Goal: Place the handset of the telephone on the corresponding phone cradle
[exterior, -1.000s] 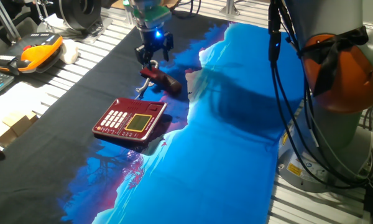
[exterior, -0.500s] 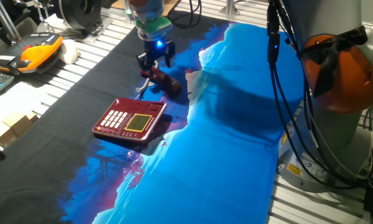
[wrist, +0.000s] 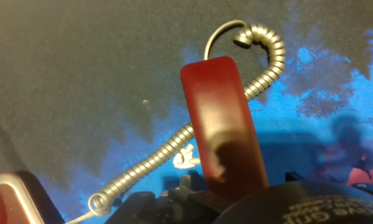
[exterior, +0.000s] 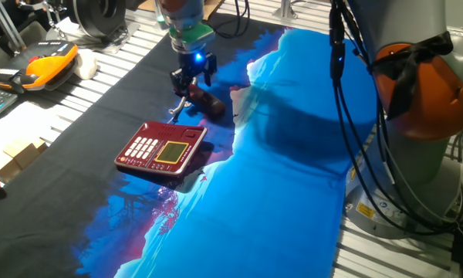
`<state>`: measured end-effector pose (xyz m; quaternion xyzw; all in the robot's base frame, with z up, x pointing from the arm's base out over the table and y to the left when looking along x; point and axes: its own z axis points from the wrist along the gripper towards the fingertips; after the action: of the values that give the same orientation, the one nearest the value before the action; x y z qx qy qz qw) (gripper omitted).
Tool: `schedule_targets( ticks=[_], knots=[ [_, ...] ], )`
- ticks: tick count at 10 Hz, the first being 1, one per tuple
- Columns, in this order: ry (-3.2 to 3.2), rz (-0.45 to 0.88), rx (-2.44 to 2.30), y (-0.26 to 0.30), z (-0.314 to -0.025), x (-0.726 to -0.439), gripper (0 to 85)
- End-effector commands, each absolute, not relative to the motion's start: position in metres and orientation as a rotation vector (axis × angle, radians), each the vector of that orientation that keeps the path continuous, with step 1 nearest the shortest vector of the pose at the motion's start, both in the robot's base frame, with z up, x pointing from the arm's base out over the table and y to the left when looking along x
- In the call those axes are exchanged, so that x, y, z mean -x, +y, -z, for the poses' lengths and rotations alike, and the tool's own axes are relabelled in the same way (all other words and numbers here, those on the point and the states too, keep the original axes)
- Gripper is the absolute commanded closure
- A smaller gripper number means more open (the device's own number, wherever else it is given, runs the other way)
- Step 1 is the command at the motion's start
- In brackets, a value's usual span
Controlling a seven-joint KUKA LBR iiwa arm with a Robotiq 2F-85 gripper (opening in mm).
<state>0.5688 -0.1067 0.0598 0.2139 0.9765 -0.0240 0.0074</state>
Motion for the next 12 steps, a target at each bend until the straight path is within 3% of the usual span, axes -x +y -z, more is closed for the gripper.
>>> schedule_targets(
  ticks=[1,12],
  knots=[
    [3.06,0.074,-0.655,-0.106,-0.058,-0.57,17.0],
    [3.052,0.08,-0.632,-0.104,-0.044,-0.561,17.0]
  ],
)
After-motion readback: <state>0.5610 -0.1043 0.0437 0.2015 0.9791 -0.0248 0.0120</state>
